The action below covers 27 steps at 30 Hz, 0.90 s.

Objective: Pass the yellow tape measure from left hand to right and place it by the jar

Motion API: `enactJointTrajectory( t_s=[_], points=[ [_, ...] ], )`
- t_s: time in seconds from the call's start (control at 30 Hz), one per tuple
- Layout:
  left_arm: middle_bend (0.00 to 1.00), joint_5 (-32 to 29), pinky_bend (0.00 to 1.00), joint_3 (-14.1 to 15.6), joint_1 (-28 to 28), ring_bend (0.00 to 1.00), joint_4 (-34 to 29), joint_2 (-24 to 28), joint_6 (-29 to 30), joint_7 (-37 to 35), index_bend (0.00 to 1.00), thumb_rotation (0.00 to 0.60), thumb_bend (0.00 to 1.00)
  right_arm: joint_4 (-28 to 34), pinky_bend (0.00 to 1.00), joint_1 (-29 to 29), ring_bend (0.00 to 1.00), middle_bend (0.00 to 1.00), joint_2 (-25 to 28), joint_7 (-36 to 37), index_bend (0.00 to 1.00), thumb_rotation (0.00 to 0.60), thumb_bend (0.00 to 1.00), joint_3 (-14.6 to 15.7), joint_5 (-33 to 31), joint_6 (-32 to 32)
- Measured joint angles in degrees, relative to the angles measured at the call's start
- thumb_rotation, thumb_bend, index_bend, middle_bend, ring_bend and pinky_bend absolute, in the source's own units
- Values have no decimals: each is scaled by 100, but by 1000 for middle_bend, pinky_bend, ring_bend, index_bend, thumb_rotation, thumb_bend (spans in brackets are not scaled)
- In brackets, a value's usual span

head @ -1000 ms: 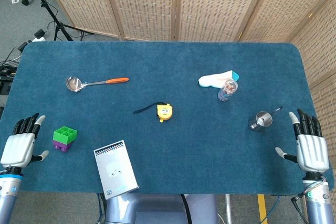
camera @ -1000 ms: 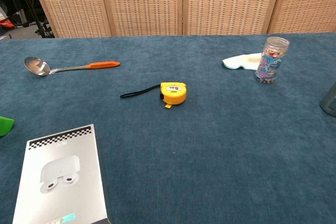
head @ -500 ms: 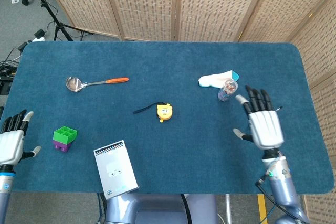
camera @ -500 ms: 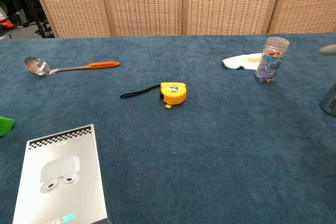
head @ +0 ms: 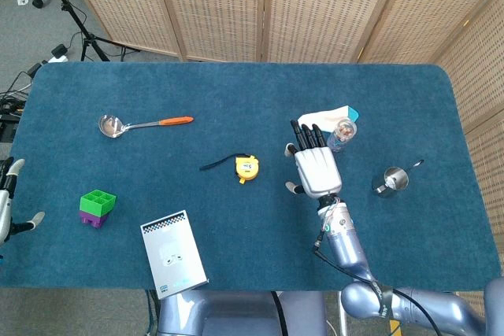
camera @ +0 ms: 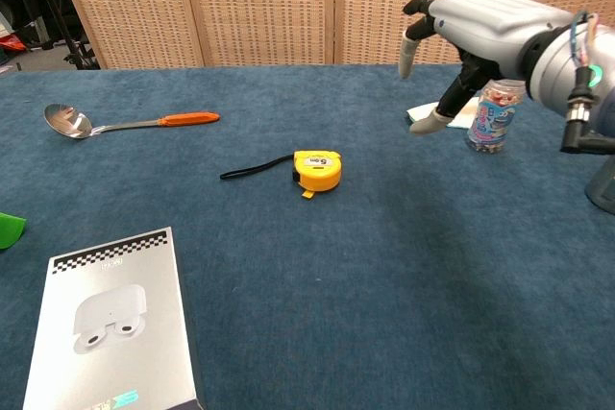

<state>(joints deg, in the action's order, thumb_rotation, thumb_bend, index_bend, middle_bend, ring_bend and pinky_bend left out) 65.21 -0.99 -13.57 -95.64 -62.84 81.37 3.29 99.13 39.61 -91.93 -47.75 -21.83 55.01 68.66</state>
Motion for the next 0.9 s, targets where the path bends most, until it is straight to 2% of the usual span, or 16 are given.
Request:
enactJointTrajectory(
  t_s=[0.4, 0.67, 0.9],
  points=[
    [0, 38, 0, -175, 104, 0, 31, 40, -161, -88, 52, 600, 196, -926, 0, 603, 0, 16, -611, -135, 388, 600, 96, -45, -726, -260],
    [0, 67, 0, -256, 131, 0, 79, 19, -262, -97, 52, 600, 196, -1630, 0, 1022, 0, 3, -951, -155, 388, 600, 96, -238, -1291, -512],
    [0, 45, 0, -317, 142, 0, 182, -25, -414, -121, 52, 600, 197, -2331, 0, 1481, 0, 0, -1313, -237, 342, 600, 96, -353, -1868, -727]
  ],
)
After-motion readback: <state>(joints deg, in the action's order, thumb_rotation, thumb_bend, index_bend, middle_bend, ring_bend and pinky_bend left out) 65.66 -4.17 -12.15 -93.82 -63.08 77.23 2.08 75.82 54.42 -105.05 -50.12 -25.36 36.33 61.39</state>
